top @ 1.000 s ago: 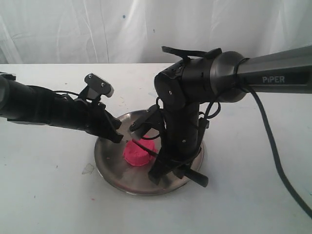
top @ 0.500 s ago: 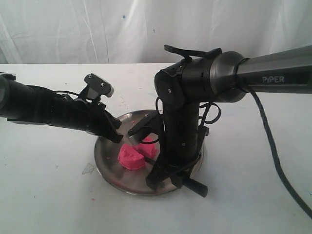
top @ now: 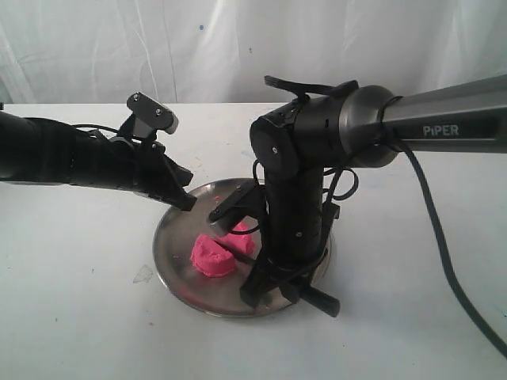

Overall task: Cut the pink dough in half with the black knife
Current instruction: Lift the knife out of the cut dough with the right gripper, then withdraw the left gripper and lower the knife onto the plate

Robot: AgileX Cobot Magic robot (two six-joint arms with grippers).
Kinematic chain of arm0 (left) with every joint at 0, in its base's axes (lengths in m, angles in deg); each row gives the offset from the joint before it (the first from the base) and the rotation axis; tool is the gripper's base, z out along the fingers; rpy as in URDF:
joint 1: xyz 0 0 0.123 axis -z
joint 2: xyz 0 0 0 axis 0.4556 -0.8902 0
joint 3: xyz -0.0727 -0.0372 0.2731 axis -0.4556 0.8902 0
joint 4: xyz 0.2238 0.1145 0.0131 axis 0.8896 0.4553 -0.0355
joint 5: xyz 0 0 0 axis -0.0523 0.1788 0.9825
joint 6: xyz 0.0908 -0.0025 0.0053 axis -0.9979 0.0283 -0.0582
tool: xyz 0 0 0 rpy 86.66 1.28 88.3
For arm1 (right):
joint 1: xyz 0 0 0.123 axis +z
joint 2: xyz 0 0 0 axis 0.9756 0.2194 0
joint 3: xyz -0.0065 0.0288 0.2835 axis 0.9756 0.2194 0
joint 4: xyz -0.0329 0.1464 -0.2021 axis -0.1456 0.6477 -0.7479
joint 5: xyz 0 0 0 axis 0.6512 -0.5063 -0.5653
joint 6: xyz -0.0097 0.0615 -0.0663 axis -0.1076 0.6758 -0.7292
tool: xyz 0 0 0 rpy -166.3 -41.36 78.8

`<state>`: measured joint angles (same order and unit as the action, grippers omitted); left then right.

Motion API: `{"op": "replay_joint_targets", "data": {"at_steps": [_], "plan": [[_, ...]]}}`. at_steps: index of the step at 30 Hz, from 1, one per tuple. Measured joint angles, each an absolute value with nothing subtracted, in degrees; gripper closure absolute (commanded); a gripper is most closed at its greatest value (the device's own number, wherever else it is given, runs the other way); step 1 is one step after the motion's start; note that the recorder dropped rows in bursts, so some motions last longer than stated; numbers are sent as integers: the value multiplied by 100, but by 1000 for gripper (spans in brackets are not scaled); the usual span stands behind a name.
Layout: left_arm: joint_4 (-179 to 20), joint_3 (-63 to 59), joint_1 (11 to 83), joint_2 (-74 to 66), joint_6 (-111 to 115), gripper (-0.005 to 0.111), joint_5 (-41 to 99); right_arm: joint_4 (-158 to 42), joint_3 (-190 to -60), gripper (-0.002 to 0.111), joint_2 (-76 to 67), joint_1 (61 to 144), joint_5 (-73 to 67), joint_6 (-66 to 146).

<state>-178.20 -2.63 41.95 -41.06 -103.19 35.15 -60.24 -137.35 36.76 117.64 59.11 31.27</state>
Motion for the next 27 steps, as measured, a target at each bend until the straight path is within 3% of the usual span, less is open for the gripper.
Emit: {"op": "replay_joint_targets", "data": {"at_steps": [15, 27], "plan": [[-17820, -263, 4195, -4041, -10319, 105, 3512, -6997, -13735, 108, 3676, 11764, 5589, 3933], [-17820, -80, 4195, -3088, -10319, 105, 3556, -5907, -13735, 108, 3676, 11764, 5074, 3586]]}}
